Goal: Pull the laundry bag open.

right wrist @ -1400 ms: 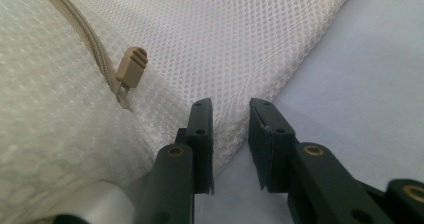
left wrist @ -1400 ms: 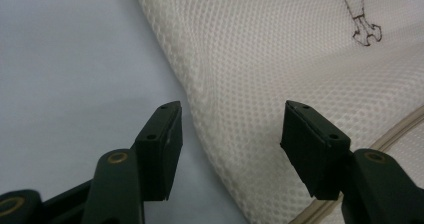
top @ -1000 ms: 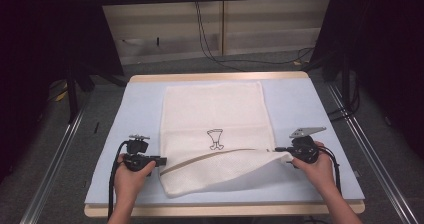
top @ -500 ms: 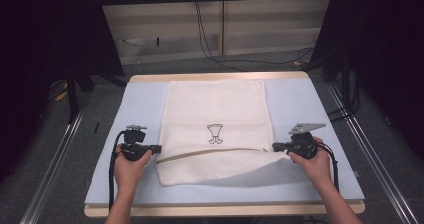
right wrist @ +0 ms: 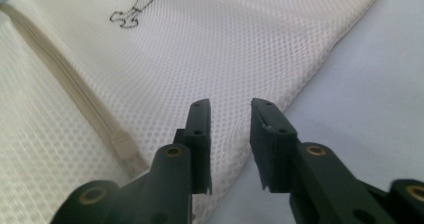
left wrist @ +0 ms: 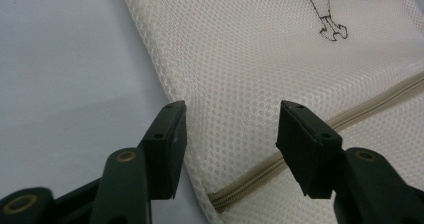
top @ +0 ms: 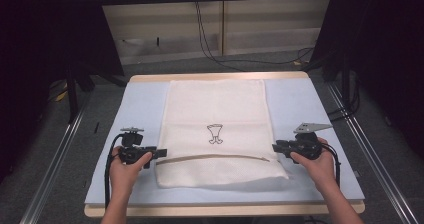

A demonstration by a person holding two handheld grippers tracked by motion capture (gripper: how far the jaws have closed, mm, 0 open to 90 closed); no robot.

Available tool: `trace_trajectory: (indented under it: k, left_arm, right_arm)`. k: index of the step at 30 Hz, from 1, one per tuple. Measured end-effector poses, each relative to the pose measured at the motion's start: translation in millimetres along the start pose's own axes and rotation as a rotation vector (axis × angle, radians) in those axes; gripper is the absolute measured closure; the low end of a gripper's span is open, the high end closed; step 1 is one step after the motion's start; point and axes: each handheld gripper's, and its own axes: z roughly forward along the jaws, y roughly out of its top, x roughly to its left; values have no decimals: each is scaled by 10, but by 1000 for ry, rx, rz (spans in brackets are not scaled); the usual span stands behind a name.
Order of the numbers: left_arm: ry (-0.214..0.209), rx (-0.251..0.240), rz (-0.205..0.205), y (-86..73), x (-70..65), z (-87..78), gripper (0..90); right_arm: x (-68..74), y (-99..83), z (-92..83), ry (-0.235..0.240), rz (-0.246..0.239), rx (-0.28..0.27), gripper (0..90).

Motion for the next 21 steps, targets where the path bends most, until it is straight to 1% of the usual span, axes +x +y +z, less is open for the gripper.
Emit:
trace_trajectory:
  k: [1, 2, 3, 4, 5, 6, 7, 8, 9, 10, 11, 13, 14, 15, 16, 17, 18, 19, 21]
  left_arm:
    - [3, -1, 2, -6, -3, -1, 436]
    - [-2, 0, -3, -19, -12, 2, 425]
    - [3, 12, 8, -32, -6, -4, 419]
    - [6, 12, 7, -52, -12, 0, 416]
    - [17, 20, 22, -72, -10, -8, 413]
    - [36, 26, 32, -92, -16, -20, 414]
    - [46, 25, 34, -113, -23, -30, 415]
    - [47, 23, 39, -134, -26, -36, 420]
    - [35, 19, 26, -158, -30, -32, 432]
    - [32, 16, 14, -177, -35, -15, 433]
    - [41, 30, 32, -189, -29, -6, 433]
    - [58, 41, 34, -222, -23, 40, 420]
    - [58, 30, 32, -228, -25, 46, 418]
    - [58, 32, 34, -228, -27, 43, 426]
    - [62, 30, 39, -230, -25, 42, 429]
    - [62, 28, 36, -231, -28, 43, 430]
    - [62, 28, 36, -231, -28, 43, 439]
    - [50, 29, -1, -224, -30, 47, 442]
    - [52, 36, -6, -216, -46, 57, 474]
  right_arm:
    - [7, 7, -11, 6, 4, -3, 695]
    - [21, 6, -8, 15, 1, 0, 682]
    - [43, 0, 7, 14, -5, 11, 664]
    - [63, -11, 28, 10, -17, 27, 646]
    - [82, -25, 56, 4, -33, 43, 635]
    - [100, -39, 75, -2, -40, 62, 629]
    - [108, -59, 98, -10, -57, 74, 626]
    - [118, -82, 121, -19, -66, 86, 611]
    - [126, -111, 143, -34, -82, 105, 607]
    - [146, -138, 153, -54, -97, 105, 608]
    - [159, -143, 146, -60, -98, 106, 606]
    - [163, -150, 141, -66, -114, 105, 602]
    - [171, -160, 138, -73, -115, 101, 599]
    - [171, -166, 136, -75, -126, 94, 584]
    - [183, -169, 129, -87, -119, 97, 571]
    - [171, -166, 128, -86, -132, 89, 563]
    - [171, -166, 128, -86, -132, 89, 563]
    - [153, -154, 111, -102, -116, 79, 557]
    - [131, -139, 102, -128, -114, 66, 575]
